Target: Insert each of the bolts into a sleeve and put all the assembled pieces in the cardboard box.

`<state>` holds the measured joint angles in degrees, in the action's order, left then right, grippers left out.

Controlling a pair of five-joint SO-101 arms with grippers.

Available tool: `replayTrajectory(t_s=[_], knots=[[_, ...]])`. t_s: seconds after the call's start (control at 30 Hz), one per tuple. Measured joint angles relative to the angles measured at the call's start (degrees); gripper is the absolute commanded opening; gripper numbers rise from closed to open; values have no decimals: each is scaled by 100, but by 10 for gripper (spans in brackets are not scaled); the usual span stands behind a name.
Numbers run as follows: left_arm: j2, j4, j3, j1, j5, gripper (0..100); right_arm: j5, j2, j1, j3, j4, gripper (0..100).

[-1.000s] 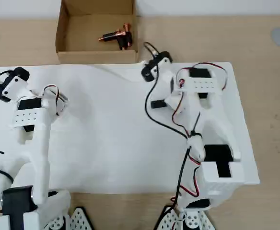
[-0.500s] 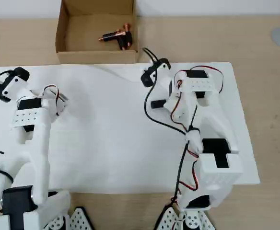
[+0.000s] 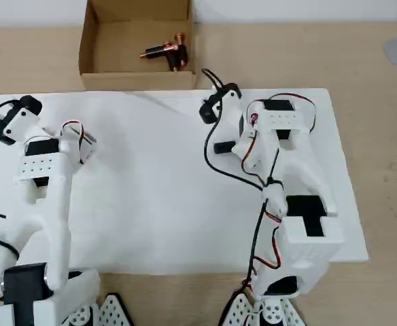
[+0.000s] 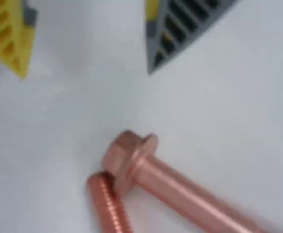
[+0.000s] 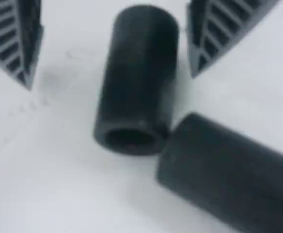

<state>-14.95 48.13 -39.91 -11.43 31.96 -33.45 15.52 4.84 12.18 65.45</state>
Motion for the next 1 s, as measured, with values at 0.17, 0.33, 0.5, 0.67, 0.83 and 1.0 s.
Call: replayTrajectory(t_s=[0.17, 0.33, 0.5, 0.67, 0.83, 1.0], knots=[[0, 0, 0, 0, 0, 174, -9, 0, 79, 0, 0, 203], [0, 0, 0, 0, 0, 174, -9, 0, 62, 0, 0, 103], [0, 0, 0, 0, 0, 174, -9, 0, 53, 0, -26, 89], [0, 0, 0, 0, 0, 174, -9, 0, 53, 0, -26, 88], [0, 0, 0, 0, 0, 174, -9, 0, 53, 0, -26, 52], [0, 0, 0, 0, 0, 174, -9, 0, 53, 0, -35, 11]])
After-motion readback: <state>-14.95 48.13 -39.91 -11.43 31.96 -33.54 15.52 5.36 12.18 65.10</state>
